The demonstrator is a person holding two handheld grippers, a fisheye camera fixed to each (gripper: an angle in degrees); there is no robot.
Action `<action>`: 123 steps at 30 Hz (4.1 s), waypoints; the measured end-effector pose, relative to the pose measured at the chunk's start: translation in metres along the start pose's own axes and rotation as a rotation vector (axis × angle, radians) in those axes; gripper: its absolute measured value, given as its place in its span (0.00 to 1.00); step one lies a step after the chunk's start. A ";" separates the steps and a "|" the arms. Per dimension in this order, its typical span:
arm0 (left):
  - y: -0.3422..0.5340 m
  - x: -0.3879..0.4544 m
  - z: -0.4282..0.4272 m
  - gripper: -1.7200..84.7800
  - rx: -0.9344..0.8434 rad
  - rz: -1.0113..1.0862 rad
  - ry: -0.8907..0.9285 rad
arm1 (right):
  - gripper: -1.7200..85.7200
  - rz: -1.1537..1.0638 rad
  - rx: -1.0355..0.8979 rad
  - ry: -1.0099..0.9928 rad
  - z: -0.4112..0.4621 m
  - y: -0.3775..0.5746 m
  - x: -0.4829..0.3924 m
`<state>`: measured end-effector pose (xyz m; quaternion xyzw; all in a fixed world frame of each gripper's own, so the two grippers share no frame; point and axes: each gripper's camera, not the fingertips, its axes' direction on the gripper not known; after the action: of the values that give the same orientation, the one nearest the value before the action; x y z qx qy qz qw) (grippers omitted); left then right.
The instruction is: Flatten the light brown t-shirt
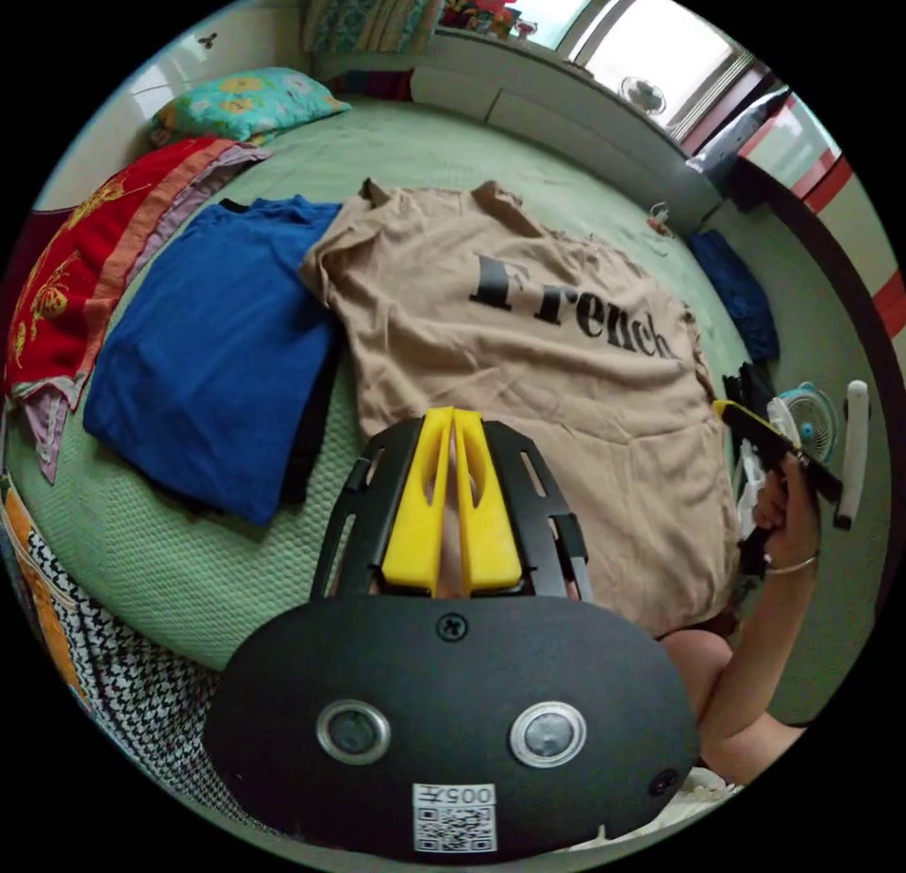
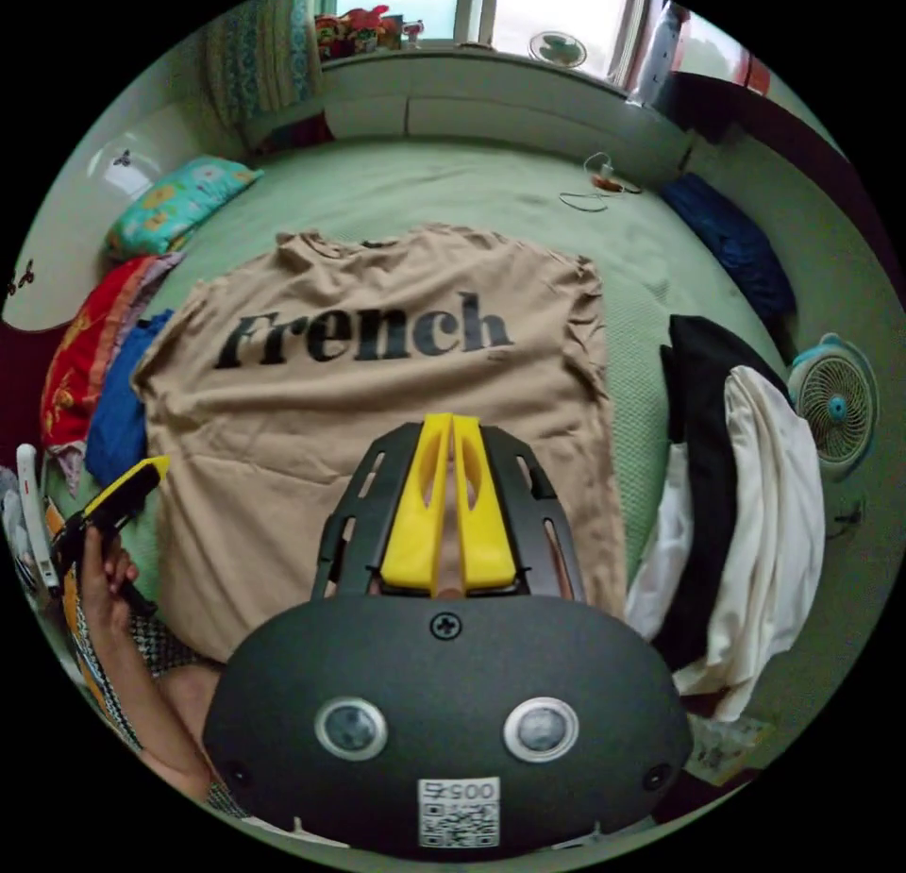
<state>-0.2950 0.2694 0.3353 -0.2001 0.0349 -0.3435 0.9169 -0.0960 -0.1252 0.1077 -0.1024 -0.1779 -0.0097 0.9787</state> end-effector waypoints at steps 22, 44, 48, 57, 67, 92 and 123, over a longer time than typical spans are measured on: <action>0.143 0.213 -0.141 0.01 -0.013 -0.017 -0.179 | 0.00 -0.032 0.052 -0.073 -0.141 0.103 -0.025; 0.320 0.335 -0.258 0.02 0.050 -0.030 -0.274 | 0.01 0.014 0.019 -0.123 -0.272 0.278 -0.057; 0.336 0.347 -0.272 0.02 0.085 -0.019 -0.267 | 0.01 0.023 -0.006 -0.117 -0.281 0.289 -0.058; 0.354 0.385 -0.290 0.02 0.093 0.020 -0.281 | 0.01 0.006 0.004 -0.094 -0.308 0.293 -0.054; 0.352 0.430 -0.299 0.02 0.143 0.084 -0.293 | 0.01 0.032 0.058 -0.112 -0.328 0.286 -0.041; 0.301 0.458 -0.266 0.02 0.067 0.073 -0.251 | 0.01 0.062 -0.014 -0.127 -0.298 0.259 -0.010; 0.167 0.397 -0.192 0.02 -0.055 0.008 -0.199 | 0.01 0.100 -0.072 -0.034 -0.222 0.145 0.008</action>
<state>0.0716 0.0617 0.1229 -0.2582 -0.0460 -0.3173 0.9114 -0.0039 -0.0280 -0.1216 -0.1464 -0.1888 0.0347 0.9704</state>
